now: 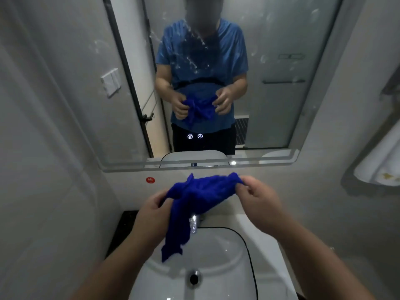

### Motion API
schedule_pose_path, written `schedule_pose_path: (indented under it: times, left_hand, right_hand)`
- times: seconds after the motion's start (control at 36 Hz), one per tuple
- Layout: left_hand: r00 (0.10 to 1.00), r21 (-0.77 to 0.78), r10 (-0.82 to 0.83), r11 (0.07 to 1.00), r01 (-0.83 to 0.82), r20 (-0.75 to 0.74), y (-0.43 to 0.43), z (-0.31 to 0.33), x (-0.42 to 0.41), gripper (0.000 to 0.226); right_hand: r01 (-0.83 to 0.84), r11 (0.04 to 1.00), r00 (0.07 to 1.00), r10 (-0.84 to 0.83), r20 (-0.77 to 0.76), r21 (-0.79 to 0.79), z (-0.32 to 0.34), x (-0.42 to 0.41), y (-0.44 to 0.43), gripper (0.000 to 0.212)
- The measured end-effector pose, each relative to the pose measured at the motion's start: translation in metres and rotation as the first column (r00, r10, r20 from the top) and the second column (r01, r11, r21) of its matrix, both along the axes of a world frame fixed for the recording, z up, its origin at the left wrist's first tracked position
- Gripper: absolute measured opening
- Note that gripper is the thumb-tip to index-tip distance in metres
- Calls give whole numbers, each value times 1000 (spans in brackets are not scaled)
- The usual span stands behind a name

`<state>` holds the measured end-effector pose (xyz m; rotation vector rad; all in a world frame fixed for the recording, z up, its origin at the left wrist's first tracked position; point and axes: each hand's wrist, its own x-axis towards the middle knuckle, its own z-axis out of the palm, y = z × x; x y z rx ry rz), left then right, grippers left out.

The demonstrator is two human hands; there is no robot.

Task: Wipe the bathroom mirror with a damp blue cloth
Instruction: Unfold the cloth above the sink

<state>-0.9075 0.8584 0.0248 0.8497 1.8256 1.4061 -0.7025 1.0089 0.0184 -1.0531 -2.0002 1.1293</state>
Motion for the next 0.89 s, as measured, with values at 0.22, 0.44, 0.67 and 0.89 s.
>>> schedule_pose_path:
  times: [0.22, 0.44, 0.67, 0.89]
  left_hand:
    - [977, -37, -132, 991, 128, -169, 12, 15, 11, 29]
    - [946, 197, -295, 944, 266, 133, 3, 35, 25, 42]
    - [845, 128, -330, 944, 305, 420, 5, 27, 1, 59]
    - [959, -193, 6, 979, -63, -284, 15, 8, -41, 30]
  right_hand:
    - [124, 992, 873, -111, 475, 5, -11, -6, -19, 47]
    - [-297, 839, 946, 194, -261, -456, 15, -18, -40, 40]
    - [-179, 830, 937, -18, -348, -528, 6, -24, -35, 23]
    - [33, 886, 991, -88, -98, -463, 9, -13, -1, 20]
